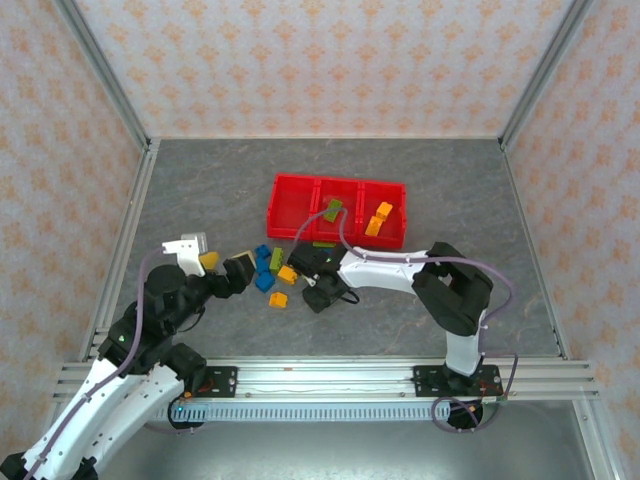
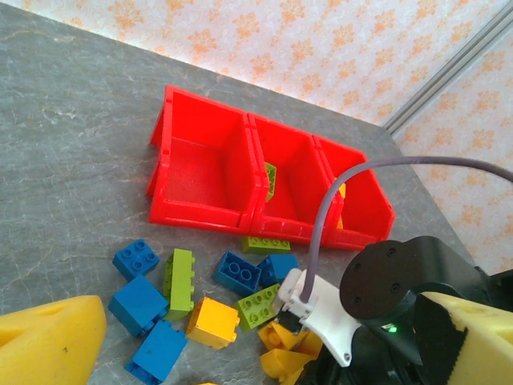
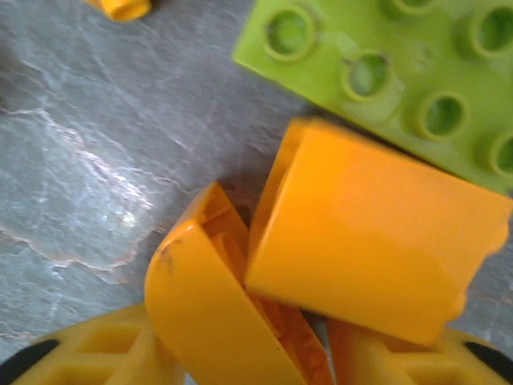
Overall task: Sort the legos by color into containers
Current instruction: Pick up the lego from the bottom-center of the table, then place the lego in the container.
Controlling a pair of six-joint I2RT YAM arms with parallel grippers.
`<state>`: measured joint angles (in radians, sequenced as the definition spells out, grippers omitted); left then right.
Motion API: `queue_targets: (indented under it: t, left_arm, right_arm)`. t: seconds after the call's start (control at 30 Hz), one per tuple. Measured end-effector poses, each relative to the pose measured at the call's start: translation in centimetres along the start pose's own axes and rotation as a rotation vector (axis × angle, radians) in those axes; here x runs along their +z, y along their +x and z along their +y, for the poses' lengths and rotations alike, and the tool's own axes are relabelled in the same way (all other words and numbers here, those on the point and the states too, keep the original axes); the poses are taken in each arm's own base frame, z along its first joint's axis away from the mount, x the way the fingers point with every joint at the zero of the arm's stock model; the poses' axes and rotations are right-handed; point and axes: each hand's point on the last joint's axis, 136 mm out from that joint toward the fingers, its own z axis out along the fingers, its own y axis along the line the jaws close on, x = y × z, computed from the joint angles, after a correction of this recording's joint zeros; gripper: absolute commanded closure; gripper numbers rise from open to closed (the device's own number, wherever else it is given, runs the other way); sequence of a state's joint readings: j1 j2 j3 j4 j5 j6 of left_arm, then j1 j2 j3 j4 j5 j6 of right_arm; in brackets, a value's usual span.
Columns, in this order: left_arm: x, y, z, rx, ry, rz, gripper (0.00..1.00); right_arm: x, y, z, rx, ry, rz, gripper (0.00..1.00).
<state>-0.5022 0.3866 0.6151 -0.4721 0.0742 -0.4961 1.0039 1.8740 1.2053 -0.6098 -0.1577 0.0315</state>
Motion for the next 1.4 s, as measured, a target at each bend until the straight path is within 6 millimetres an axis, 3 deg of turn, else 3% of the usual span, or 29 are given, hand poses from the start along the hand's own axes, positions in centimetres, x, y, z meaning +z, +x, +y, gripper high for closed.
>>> queue_targets:
  t: [0.4,0.57,0.67,0.8,0.93,1.03,1.2,1.4]
  left_arm:
    - [-0.2,-0.2,-0.3,-0.003,0.020,-0.019,0.01]
    - [-0.1,0.1,-0.4,-0.001,0.031,-0.006,0.01]
    - [-0.1,0.2,-1.0,0.012,0.067,0.001,0.01]
    - [-0.4,0.4,-2.3,0.030,0.152,-0.007,0.01]
    - [-0.5,0.5,-3.2,0.044,0.205,-0.003,0.01]
    - [-0.4,0.2,-3.9,0.052,0.240,-0.009,0.01]
    - [0.2,0.4,-4.7,0.064,0.278,0.003,0.01]
    - [1.5,1.6,-4.7,0.084,0.278,0.062,0.01]
  right_arm:
    - [-0.1,-0.3,0.5,-0.017,-0.005,-0.003,0.87]
    - [-0.7,-0.2,2.3,-0.055,-0.042,-0.008,0.88]
    - [-3.2,-0.9,3.2,-0.078,-0.083,-0.070,0.88]
    - [-9.8,-3.4,2.7,-0.052,-0.168,-0.270,0.88]
    - [-17.1,-6.3,-3.1,0.092,-0.165,-0.515,0.90]
    - [-19.7,-7.0,-8.5,0.225,-0.097,-0.611,0.89]
    - [-19.4,-6.8,-14.3,0.392,-0.013,-0.610,0.88]
    - [-16.2,-7.1,-21.2,0.567,0.064,-0.526,0.86]
